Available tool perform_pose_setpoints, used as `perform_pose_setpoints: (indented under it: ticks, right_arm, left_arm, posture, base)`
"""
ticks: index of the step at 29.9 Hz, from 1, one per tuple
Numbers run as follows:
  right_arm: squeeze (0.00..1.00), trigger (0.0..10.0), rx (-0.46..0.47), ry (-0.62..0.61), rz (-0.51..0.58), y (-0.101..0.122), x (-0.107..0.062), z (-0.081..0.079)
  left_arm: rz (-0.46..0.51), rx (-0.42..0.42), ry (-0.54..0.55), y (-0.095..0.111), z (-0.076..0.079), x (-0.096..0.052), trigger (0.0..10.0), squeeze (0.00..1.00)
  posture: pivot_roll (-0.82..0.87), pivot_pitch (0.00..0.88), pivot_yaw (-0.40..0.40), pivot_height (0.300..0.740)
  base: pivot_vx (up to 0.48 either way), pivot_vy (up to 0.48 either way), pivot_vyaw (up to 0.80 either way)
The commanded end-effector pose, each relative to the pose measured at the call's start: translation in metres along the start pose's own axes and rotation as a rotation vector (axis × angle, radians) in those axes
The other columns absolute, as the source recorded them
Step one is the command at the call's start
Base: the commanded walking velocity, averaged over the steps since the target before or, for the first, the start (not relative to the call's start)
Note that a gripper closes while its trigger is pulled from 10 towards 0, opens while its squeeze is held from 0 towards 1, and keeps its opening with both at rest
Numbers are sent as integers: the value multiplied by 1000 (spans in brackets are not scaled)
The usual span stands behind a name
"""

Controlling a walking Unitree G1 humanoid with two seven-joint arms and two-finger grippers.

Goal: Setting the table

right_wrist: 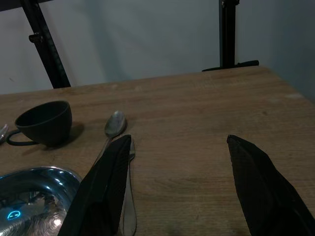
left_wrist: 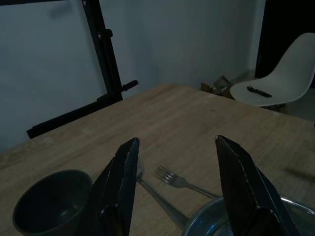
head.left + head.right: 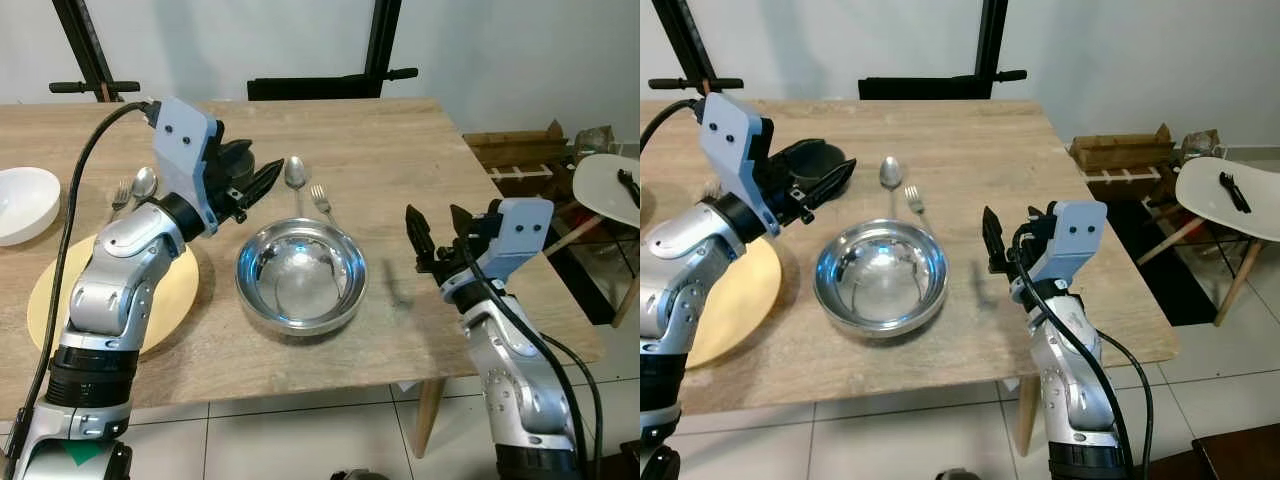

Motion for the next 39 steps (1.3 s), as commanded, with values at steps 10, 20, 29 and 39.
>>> perform_pose_setpoints:
  ticks: [10, 20, 29, 39]
  right_arm:
    - [0, 10000, 9, -14, -9, -4, -2, 2]
    - [0, 10000, 28, 41, -39, -7, -2, -6]
    - [0, 10000, 23, 258, -195, -36, -2, -52]
    - [1000, 10000, 20, 309, -182, -29, 10, -64]
  left_arm:
    - [-179, 17, 21, -30, -8, -5, 10000, 141]
    - [-186, 30, 72, -29, -14, -10, 10000, 0]
    - [-196, 104, 31, -35, -2, -26, 10000, 0]
    - [-193, 125, 38, -36, 10, -32, 10000, 0]
  posture:
    - [-64, 0, 55, 740]
    - [-66, 0, 52, 740]
    - [-57, 7, 36, 740]
    - [-52, 1, 21, 740]
  base:
    - [0, 0, 0]
    - [0, 0, 0]
    - [0, 0, 0]
    - [0, 0, 0]
Point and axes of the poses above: a point about 5 cm out from each wrist's last joint towards the gripper, its own x axis pointing out of the wrist towards the gripper, its own y axis along the axis of the wrist's last joint, z = x × y, the point moved 1 cm from there along x, pointing out of the wrist towards the gripper, and after that the axes turned 6 degrees about x, right-handed, at the moved point
